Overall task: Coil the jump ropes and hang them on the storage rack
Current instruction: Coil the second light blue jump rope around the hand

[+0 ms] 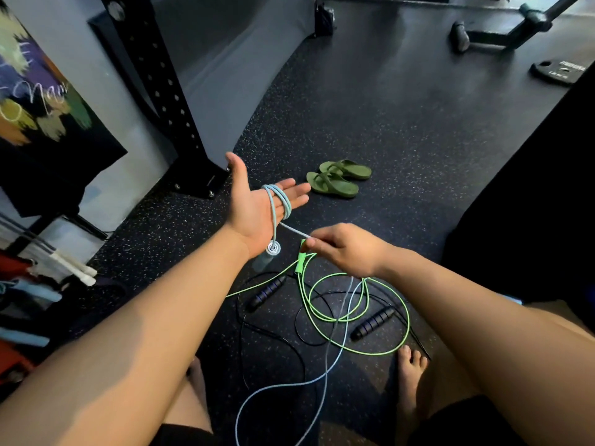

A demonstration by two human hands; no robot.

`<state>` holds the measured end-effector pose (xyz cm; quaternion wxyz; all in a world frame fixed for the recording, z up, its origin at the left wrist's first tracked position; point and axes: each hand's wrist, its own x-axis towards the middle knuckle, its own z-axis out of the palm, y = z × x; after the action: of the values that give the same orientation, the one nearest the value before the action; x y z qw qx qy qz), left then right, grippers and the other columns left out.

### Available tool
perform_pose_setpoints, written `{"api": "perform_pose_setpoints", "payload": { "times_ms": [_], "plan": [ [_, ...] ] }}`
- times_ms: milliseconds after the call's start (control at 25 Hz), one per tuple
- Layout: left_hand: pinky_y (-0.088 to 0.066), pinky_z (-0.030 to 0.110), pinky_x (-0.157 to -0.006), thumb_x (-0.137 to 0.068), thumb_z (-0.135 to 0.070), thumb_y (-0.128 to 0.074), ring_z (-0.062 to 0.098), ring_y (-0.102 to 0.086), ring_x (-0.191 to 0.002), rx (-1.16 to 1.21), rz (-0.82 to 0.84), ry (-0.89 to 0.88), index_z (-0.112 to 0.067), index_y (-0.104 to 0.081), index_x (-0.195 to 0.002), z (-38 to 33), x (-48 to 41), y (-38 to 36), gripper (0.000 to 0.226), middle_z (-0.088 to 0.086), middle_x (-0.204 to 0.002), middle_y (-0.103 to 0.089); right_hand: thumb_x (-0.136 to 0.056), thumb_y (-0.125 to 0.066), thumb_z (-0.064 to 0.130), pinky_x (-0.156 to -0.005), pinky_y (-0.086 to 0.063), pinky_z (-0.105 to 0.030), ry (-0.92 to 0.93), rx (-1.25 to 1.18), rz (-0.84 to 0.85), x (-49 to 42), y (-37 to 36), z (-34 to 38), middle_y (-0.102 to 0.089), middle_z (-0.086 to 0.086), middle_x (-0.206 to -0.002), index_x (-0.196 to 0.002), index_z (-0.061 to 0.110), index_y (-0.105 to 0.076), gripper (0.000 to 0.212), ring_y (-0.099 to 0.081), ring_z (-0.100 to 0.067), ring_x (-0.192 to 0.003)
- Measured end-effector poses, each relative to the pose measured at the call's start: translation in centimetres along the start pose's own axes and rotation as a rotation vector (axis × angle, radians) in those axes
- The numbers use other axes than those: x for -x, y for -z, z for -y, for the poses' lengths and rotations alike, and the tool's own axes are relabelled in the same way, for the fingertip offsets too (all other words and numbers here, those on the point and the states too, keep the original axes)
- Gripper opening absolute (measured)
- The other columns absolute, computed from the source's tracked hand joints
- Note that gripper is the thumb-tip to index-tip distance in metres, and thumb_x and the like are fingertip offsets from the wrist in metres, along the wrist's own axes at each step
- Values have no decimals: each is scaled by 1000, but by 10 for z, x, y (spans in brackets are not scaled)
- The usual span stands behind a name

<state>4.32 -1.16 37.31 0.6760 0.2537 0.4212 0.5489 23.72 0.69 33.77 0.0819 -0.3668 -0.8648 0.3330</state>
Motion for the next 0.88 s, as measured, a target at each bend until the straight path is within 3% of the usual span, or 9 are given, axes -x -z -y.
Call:
{"api": "perform_pose_setpoints", "payload": {
  "times_ms": [160,240,320,400,520,680,800,880],
  "plan": [
    [-37,42,-117,-78,-92,7,27,-66,-122,-418,61,188,5,-49,-142,15,-6,0,128,20,-123,-72,-102,-53,38,-57,-38,-30,40,-11,-170,2,10,2,-54,7,-58,-103,21,-76,28,-48,-7,-52],
    [-28,42,-122,-71,-96,10,26,-61,-129,-535,226,315,4,-54,-140,18,-7,2,137,20,-130,-69,-98,-60,42,-60,-47,-34,39,-41,-224,2,13,0,-66,4,-65,-98,22,-76,26,-57,-9,-57],
    [-28,41,-121,-68,-96,13,29,-63,-127,-607,379,421,5,-64,-129,18,-6,1,141,23,-128,-69,-91,-69,44,-62,-51,-34,26,-136,-265,2,16,-3,-71,0,-71,-83,18,-73,27,-62,-9,-62],
    [-40,40,-112,-68,-96,12,37,-69,-111,-633,437,509,7,-71,-112,17,-2,-3,139,27,-110,-73,-83,-79,38,-62,-49,-32,27,-229,-299,2,17,-6,-70,4,-67,-76,15,-70,25,-57,-4,-61],
    [-55,36,-87,-66,-100,3,42,-71,-90,-557,474,564,8,-66,-98,14,3,-7,132,24,-83,-72,-81,-81,30,-57,-40,-20,28,-309,-318,3,19,-10,-59,14,-58,-74,17,-66,22,-47,1,-56],
    [-57,36,-74,-63,-103,-3,36,-69,-71,-352,446,495,2,-63,-85,10,7,-10,123,17,-64,-66,-94,-66,37,-55,-34,-27,-52,-318,-326,0,16,-19,-43,7,-60,-77,12,-64,30,-36,-4,-55],
    [-52,36,-84,-60,-106,-7,33,-66,-70,-170,397,398,-1,-63,-84,7,9,-7,121,12,-62,-65,-102,-49,45,-58,-43,-35,-147,-425,-265,1,11,-21,-48,7,-59,-75,22,-62,38,-47,-12,-55],
    [-48,38,-95,-60,-106,-13,31,-65,-72,-23,361,308,-2,-65,-87,3,9,-3,120,9,-65,-65,-104,-41,48,-59,-43,-31,-227,-464,-190,0,6,-22,-55,-1,-57,-82,14,-65,47,-52,-19,-54]
  ]
}}
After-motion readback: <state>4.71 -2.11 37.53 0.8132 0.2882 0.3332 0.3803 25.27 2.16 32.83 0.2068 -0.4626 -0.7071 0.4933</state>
